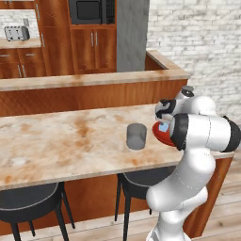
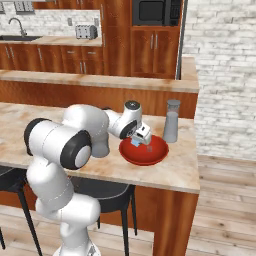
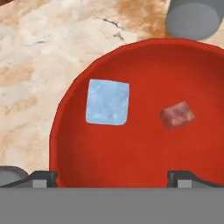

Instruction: There are two ice cubes in the ice bowl. Place both ice cubes in the glass cup.

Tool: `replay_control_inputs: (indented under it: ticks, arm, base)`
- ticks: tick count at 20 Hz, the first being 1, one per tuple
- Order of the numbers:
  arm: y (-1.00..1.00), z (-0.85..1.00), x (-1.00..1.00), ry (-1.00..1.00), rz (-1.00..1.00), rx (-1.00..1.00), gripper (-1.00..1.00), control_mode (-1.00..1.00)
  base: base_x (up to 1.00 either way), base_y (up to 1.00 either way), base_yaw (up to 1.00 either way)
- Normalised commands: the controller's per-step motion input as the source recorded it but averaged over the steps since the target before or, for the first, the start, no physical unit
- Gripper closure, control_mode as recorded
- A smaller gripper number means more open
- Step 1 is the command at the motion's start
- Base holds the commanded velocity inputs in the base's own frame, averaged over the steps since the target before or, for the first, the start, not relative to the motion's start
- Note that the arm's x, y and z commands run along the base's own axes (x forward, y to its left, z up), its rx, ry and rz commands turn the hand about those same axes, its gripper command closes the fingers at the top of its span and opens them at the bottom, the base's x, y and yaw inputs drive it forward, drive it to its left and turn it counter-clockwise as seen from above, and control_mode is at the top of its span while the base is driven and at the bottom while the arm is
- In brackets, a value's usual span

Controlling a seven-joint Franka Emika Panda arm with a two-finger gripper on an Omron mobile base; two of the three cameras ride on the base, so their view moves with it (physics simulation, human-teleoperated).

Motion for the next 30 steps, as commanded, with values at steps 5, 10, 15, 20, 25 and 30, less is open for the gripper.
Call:
replay_control_inputs:
  ticks: [5,10,15,20,25,30]
  arm:
    - [-0.06,-0.22,0.36,0.00,0.00,0.00,-1.00,-1.00]
    - [-0.06,-0.15,0.39,0.00,0.00,0.02,-1.00,-1.00]
    - [-0.06,-0.25,0.20,0.00,0.00,0.01,-1.00,-1.00]
    - [-0.02,-0.21,0.10,0.03,0.00,0.00,-1.00,-1.00]
    - [0.00,-0.07,0.05,0.01,0.00,0.00,1.00,-1.00]
    - [0.00,0.01,-0.06,0.00,0.00,0.00,1.00,-1.00]
  base:
    - [0.00,0.00,0.00]
    - [0.00,0.00,0.00]
    - [0.00,0.00,0.00]
    - [0.00,0.00,0.00]
    - [0.00,0.00,0.00]
    - [0.00,0.00,0.00]
